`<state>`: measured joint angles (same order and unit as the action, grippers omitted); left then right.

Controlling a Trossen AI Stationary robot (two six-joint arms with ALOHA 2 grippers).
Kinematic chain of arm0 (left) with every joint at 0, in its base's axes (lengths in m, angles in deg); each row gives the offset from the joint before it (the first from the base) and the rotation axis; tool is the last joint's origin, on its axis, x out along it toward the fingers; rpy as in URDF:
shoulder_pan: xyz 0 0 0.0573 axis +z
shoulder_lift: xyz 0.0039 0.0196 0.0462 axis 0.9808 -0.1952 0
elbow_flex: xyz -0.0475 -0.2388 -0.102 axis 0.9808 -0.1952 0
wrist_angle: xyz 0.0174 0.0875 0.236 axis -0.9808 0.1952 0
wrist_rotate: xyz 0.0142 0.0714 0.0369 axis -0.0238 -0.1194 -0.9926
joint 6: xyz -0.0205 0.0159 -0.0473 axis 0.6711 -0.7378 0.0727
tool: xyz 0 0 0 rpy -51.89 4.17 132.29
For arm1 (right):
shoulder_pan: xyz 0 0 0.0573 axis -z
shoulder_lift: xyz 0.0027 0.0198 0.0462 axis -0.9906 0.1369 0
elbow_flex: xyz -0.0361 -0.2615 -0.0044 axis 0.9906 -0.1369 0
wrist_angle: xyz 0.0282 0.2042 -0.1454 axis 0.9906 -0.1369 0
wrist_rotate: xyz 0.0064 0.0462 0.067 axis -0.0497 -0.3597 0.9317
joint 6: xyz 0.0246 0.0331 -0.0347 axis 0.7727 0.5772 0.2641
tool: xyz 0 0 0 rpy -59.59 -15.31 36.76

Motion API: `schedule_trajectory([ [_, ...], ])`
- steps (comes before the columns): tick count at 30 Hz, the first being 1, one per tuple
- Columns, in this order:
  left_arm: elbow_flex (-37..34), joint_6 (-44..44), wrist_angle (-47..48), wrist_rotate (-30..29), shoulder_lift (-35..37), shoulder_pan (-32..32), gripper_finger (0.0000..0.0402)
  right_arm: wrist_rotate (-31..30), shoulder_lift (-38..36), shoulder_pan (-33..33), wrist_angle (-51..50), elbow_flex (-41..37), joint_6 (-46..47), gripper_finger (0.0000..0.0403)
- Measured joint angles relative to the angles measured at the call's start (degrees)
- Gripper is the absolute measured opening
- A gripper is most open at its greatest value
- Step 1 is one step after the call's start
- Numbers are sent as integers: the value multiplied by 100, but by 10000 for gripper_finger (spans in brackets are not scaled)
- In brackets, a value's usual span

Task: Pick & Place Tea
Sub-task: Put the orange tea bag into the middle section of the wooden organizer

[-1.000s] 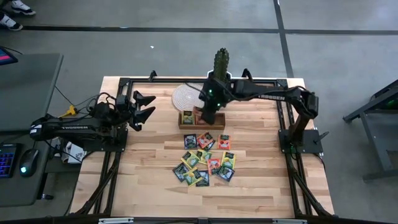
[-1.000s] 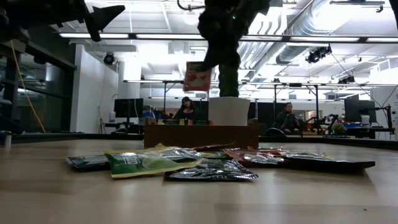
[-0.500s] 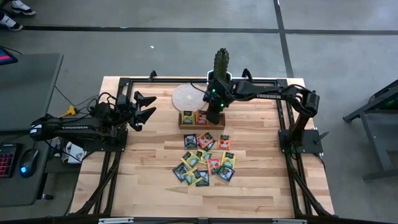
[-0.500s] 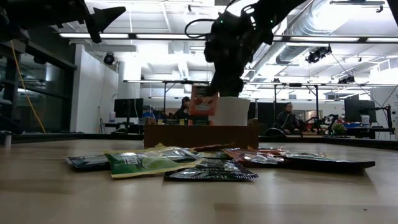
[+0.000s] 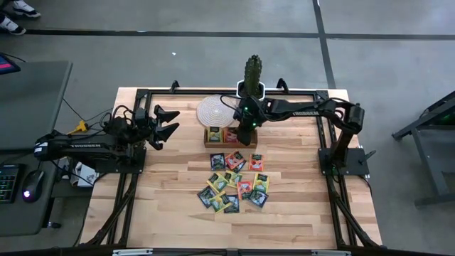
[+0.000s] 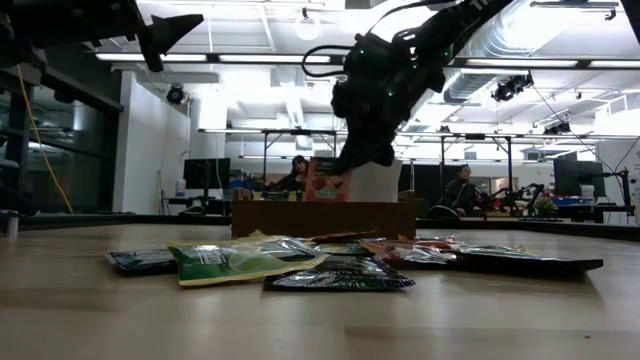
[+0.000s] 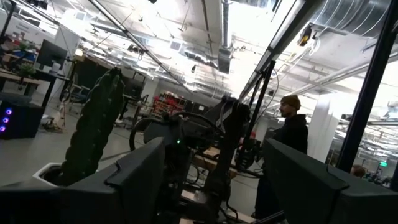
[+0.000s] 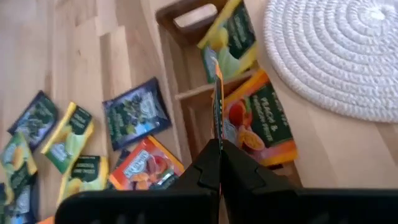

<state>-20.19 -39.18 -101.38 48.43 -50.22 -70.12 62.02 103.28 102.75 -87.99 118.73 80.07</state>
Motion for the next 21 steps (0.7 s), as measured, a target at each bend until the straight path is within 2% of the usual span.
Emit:
schedule_trajectory([
  [8, 0, 19, 0, 30, -1, 0, 271, -107, 2, -2, 181, -1, 150, 20],
  [17, 0, 63, 49, 276, 1, 0, 271, -155, 2, 0, 215, -1, 444, 102],
  [21, 0, 296, 740, 610, 3, -2, 268, -138, 2, -2, 215, -1, 657, 134],
])
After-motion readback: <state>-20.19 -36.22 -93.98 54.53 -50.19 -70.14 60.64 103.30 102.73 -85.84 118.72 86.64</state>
